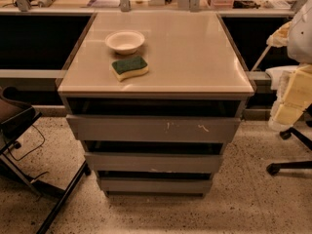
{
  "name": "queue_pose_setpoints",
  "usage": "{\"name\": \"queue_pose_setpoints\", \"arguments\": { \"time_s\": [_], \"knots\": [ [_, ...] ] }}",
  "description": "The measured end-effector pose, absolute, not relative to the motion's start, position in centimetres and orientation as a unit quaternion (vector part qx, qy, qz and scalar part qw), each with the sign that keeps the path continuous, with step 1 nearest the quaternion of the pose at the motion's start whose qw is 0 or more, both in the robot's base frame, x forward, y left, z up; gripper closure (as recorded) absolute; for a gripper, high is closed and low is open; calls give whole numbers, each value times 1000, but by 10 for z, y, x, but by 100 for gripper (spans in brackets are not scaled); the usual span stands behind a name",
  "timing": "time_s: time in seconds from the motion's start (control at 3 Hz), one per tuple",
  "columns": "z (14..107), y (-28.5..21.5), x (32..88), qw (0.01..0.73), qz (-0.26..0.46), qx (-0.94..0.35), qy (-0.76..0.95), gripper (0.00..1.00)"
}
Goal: Open top drawer
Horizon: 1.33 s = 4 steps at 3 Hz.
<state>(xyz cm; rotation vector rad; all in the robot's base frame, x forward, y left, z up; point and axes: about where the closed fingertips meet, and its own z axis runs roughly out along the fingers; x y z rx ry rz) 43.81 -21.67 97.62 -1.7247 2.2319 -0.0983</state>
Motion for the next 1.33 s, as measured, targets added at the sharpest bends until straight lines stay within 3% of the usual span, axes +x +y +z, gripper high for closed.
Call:
{"name": "queue_pose_setpoints", "arguments": {
  "time_s": [0.67,1.33],
  "knots": [
    [949,-216,435,167,-15,-596,785,0],
    [844,-207,479,182,17,-582,792,0]
  ]
}}
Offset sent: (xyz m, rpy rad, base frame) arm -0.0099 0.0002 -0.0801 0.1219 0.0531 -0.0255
